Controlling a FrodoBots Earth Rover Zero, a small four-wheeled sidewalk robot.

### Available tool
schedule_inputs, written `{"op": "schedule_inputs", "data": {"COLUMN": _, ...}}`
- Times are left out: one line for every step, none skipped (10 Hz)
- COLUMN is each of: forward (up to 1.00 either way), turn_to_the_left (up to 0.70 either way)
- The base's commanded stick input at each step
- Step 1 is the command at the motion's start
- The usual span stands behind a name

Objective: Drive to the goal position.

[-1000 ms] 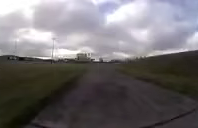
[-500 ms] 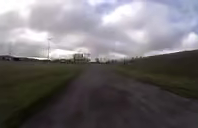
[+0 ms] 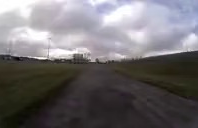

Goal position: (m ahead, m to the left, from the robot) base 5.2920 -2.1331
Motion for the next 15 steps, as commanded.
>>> {"op": "schedule_inputs", "data": {"forward": 0.00, "turn_to_the_left": 0.00}}
{"op": "schedule_inputs", "data": {"forward": 0.00, "turn_to_the_left": 0.00}}
{"op": "schedule_inputs", "data": {"forward": 0.00, "turn_to_the_left": 0.00}}
{"op": "schedule_inputs", "data": {"forward": 0.00, "turn_to_the_left": 0.00}}
{"op": "schedule_inputs", "data": {"forward": 0.00, "turn_to_the_left": 0.00}}
{"op": "schedule_inputs", "data": {"forward": 0.00, "turn_to_the_left": 0.00}}
{"op": "schedule_inputs", "data": {"forward": 0.00, "turn_to_the_left": 0.00}}
{"op": "schedule_inputs", "data": {"forward": 0.00, "turn_to_the_left": 0.00}}
{"op": "schedule_inputs", "data": {"forward": 0.00, "turn_to_the_left": 0.00}}
{"op": "schedule_inputs", "data": {"forward": 1.00, "turn_to_the_left": 0.00}}
{"op": "schedule_inputs", "data": {"forward": 1.00, "turn_to_the_left": 0.00}}
{"op": "schedule_inputs", "data": {"forward": 1.00, "turn_to_the_left": 0.00}}
{"op": "schedule_inputs", "data": {"forward": 1.00, "turn_to_the_left": -0.05}}
{"op": "schedule_inputs", "data": {"forward": 1.00, "turn_to_the_left": -0.30}}
{"op": "schedule_inputs", "data": {"forward": 1.00, "turn_to_the_left": -0.39}}
